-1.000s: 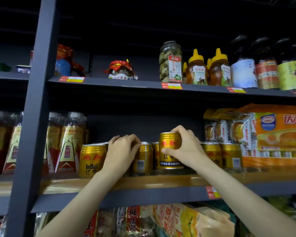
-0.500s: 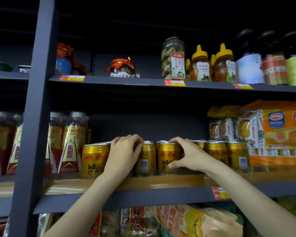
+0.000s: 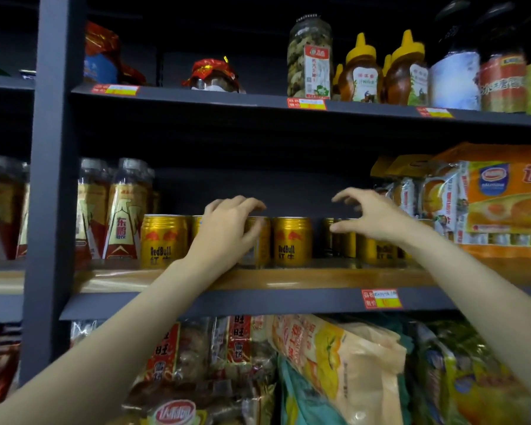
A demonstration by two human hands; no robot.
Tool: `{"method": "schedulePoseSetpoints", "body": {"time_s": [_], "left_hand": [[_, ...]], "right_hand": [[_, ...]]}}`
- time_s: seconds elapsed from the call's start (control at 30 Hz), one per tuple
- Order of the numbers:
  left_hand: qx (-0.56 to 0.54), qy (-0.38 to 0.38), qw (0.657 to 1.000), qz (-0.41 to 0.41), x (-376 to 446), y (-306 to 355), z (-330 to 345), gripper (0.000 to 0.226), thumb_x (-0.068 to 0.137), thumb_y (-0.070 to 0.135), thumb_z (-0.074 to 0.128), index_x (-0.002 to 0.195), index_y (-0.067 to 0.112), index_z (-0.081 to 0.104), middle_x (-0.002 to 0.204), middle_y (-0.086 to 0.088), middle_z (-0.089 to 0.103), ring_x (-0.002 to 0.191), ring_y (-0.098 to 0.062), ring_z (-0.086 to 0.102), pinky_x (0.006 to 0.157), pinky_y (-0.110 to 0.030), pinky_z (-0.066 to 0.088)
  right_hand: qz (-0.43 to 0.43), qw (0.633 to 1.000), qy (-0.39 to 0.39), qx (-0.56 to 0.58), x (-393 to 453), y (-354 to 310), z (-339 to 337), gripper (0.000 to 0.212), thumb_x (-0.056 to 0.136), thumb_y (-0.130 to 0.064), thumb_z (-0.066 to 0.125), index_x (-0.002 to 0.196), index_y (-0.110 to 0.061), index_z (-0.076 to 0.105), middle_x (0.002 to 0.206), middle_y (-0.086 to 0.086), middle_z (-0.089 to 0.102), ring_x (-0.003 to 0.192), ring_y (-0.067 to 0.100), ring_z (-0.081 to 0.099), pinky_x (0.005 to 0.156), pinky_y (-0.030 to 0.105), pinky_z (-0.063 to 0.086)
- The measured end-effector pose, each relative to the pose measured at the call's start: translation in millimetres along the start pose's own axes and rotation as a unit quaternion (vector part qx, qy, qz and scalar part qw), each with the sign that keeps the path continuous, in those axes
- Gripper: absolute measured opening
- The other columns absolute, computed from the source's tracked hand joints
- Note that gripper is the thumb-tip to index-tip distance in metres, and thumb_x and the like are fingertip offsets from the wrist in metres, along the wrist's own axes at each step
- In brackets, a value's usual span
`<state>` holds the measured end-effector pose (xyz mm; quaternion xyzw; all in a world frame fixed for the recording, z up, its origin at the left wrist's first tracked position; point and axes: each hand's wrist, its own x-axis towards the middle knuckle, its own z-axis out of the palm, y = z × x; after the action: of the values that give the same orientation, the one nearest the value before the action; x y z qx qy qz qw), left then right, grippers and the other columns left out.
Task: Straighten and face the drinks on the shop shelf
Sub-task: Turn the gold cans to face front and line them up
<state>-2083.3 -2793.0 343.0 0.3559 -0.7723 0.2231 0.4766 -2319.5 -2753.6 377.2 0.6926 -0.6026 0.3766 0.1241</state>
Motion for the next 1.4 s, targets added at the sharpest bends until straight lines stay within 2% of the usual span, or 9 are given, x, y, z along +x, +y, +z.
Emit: {"method": "schedulePoseSetpoints", "body": {"time_s": [0.13,0.23,0.47,0.6,0.77,0.93,1.0,1.17,1.4], "left_hand": [[0.02,-0.074,0.997,0.013,4.9,29.0,19.4,0.041,0.096,0.036,0.043,0.136,0.029,0.041,0.135,0.005,0.048,0.128,-0.015,0.038,0.11,-0.037,0.015],[0.018,-0.062,0.998,-0.012,7.0,31.2,27.4,0.039,0.098,0.028,0.038,0.136,0.034,0.041,0.135,0.007,0.048,0.128,-0.016,0.037,0.109,-0.036,0.015],[0.041,-0.056,0.998,0.008,3.6,26.3,27.6,0.045,0.096,0.027,0.039,0.14,0.038,0.035,0.137,0.011,0.045,0.126,-0.013,0.036,0.106,-0.032,0.016],[0.037,-0.055,0.998,0.006,5.5,24.5,30.2,0.044,0.097,0.023,0.037,0.139,0.037,0.037,0.136,0.012,0.045,0.126,-0.012,0.035,0.106,-0.031,0.015],[-0.084,-0.035,0.994,-0.063,17.5,19.4,22.0,0.043,0.094,0.004,0.043,0.132,0.023,0.051,0.134,0.0,0.05,0.127,-0.018,0.036,0.106,-0.03,0.029],[0.033,-0.023,0.995,-0.094,11.5,16.7,12.1,0.022,0.094,0.019,0.051,0.114,0.014,0.057,0.115,-0.005,0.058,0.107,-0.023,0.051,0.09,-0.033,0.04],[0.072,-0.015,0.992,-0.099,12.6,18.5,6.2,0.014,0.094,0.02,0.05,0.105,0.016,0.058,0.106,-0.002,0.061,0.1,-0.021,0.055,0.091,-0.034,0.037],[-0.031,-0.029,0.991,-0.127,20.3,15.0,-10.7,0.008,0.089,0.015,0.059,0.09,0.015,0.067,0.081,0.005,0.059,0.091,-0.02,0.06,0.096,-0.041,0.042],[-0.028,-0.049,0.994,-0.096,15.6,14.6,-16.7,0.013,0.092,0.018,0.055,0.1,0.016,0.066,0.091,0.003,0.063,0.091,-0.015,0.061,0.084,-0.029,0.048]], "right_hand": [[0.041,0.993,-0.028,-0.106,14.7,26.7,-11.3,0.057,0.086,-0.042,0.063,0.134,-0.018,0.045,0.141,0.01,0.045,0.13,0.027,0.04,0.1,0.038,0.038],[0.083,0.988,-0.055,-0.119,18.0,39.4,4.2,0.056,0.087,-0.052,0.058,0.131,-0.02,0.049,0.136,0.008,0.051,0.124,0.027,0.047,0.102,0.041,0.04],[0.12,0.958,-0.002,-0.261,14.2,43.7,17.4,0.072,0.081,-0.061,0.059,0.139,-0.026,0.036,0.137,0.011,0.05,0.132,0.031,0.039,0.114,0.049,0.014],[0.109,0.973,0.024,-0.204,8.0,38.6,10.9,0.064,0.076,-0.056,0.069,0.127,-0.025,0.046,0.13,0.005,0.055,0.127,0.027,0.045,0.114,0.047,0.016],[0.102,0.99,0.036,-0.095,0.5,26.0,9.2,0.061,0.07,-0.051,0.076,0.121,-0.025,0.053,0.133,0.007,0.052,0.129,0.031,0.038,0.106,0.042,0.03],[0.045,0.997,0.004,0.055,-6.7,5.0,7.0,0.054,0.07,-0.038,0.08,0.116,-0.023,0.055,0.122,0.001,0.051,0.115,0.02,0.046,0.083,0.032,0.044],[0.033,0.995,-0.011,0.098,-7.3,-3.2,8.4,0.054,0.07,-0.039,0.081,0.115,-0.025,0.055,0.122,0.0,0.049,0.117,0.021,0.045,0.085,0.033,0.046],[0.019,0.996,-0.012,0.088,-4.9,-21.5,9.1,0.053,0.069,-0.04,0.081,0.114,-0.026,0.057,0.124,0.002,0.053,0.12,0.024,0.046,0.095,0.044,0.047],[0.001,0.992,0.037,0.12,-14.4,-26.9,-0.4,0.052,0.07,-0.036,0.08,0.114,-0.026,0.055,0.118,0.0,0.051,0.116,0.023,0.047,0.088,0.038,0.05]]}}
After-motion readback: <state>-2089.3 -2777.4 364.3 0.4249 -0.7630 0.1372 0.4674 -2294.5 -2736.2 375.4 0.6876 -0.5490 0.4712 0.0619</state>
